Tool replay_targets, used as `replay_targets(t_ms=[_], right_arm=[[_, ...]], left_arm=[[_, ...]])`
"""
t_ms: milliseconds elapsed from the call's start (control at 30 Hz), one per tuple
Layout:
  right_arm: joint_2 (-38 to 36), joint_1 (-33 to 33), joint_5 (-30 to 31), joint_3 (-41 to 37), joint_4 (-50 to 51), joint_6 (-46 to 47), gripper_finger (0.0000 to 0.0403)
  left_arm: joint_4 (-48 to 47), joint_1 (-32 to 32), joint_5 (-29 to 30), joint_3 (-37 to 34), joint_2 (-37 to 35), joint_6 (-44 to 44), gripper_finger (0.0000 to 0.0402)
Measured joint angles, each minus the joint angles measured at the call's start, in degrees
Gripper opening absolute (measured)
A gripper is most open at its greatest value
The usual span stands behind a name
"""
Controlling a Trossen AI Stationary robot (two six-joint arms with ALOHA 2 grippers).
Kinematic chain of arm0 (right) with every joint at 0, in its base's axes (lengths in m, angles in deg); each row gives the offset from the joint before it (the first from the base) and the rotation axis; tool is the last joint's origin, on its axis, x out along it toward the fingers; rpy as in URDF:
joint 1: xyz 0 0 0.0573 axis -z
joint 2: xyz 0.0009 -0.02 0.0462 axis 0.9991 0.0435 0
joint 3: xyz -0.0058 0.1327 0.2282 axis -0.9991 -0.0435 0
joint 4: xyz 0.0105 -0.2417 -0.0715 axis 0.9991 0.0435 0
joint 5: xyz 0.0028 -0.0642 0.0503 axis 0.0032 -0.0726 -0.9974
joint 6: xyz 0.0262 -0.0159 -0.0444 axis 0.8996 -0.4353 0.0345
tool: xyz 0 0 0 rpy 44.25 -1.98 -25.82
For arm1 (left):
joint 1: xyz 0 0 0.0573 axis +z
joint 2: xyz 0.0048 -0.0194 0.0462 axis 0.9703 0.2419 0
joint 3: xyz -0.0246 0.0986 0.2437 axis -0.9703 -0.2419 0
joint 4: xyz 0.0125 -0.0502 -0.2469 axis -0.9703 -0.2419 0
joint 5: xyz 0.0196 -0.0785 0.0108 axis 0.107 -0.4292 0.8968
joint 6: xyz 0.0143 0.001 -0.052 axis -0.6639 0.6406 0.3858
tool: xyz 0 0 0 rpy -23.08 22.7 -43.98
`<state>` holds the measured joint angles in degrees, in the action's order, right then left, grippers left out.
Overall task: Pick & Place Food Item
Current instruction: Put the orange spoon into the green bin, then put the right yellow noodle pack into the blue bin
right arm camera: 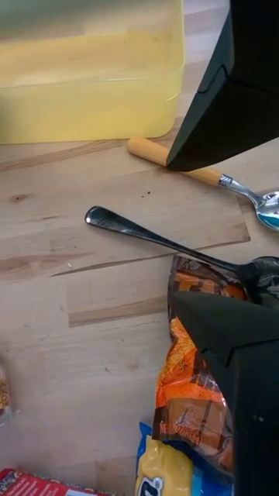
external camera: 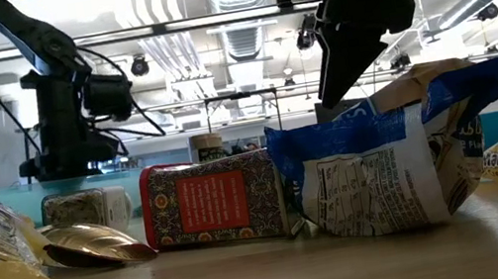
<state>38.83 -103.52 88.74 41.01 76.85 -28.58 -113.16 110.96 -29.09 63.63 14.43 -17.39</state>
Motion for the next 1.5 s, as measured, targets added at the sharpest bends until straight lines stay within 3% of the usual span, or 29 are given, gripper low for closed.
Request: replay_targets(t_ms=[467, 1033, 1267, 1500], right_arm=[[0.0, 0.01, -0.11, 0.0, 0.04, 0.11, 0.0266], [0.0, 0.0, -0.14, 0.0, 0.06, 0.48, 0.0266], [-0.55, 0.0, -0.15, 0.0, 2.46, 6.46, 0.0266], [-2.93, 0.0, -0.14, 0.0, 13.98, 19.04, 0.0266]], left_arm=[[2.26, -0.11, -0.22, -0.04, 1.3, -0.85, 0.0007], [-0.4, -0.09, -0.25, 3.24, 0.92, 2.23, 0.0149], [-4.08, -0.11, -0.23, 6.92, 0.63, 2.63, 0.0167], [-4.37, -0.21, -0.24, 9.53, -0.94, 2.2, 0.0168]])
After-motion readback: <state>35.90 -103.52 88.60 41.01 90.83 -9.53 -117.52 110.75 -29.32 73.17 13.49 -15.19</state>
